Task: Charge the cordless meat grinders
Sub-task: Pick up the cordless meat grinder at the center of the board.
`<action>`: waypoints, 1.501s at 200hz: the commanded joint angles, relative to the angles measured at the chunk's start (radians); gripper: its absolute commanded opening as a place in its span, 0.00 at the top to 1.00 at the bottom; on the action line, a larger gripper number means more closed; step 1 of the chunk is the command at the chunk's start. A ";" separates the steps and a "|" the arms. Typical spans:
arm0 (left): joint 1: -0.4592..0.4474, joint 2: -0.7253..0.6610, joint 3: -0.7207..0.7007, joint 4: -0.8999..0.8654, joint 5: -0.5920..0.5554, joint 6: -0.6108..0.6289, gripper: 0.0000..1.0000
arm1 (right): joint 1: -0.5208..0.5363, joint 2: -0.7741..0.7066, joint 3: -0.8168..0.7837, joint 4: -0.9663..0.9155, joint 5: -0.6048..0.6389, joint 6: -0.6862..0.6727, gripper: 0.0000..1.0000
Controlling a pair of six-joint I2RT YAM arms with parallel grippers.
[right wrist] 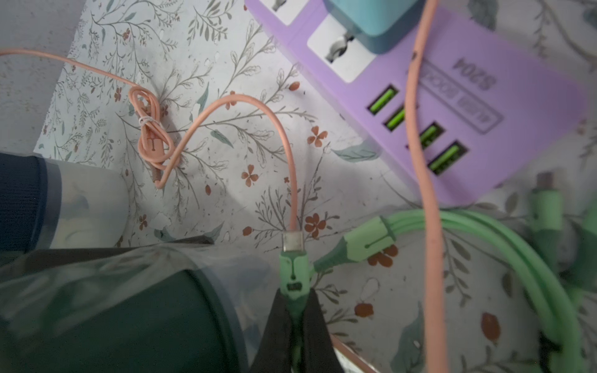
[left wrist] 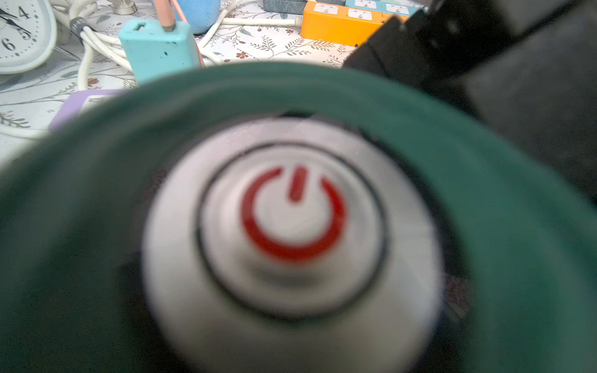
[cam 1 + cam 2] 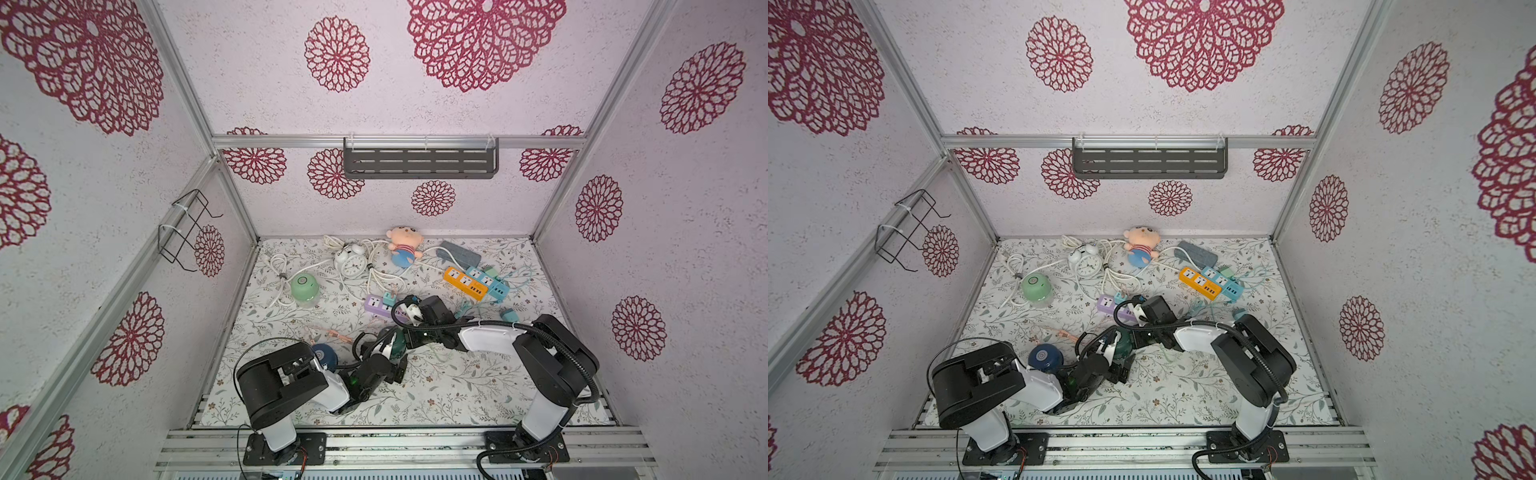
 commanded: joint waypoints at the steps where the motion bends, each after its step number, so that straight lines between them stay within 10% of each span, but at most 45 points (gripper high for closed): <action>1: 0.019 0.029 0.020 0.023 0.038 -0.004 0.03 | 0.032 -0.053 -0.005 0.012 -0.031 0.013 1.00; 229: 0.006 -0.008 0.075 -0.173 0.000 -0.033 0.00 | 0.059 -0.102 -0.006 -0.035 0.021 -0.013 1.00; 300: 0.006 -0.073 0.050 -0.189 0.009 -0.028 0.22 | 0.060 -0.201 -0.042 -0.062 0.064 -0.032 1.00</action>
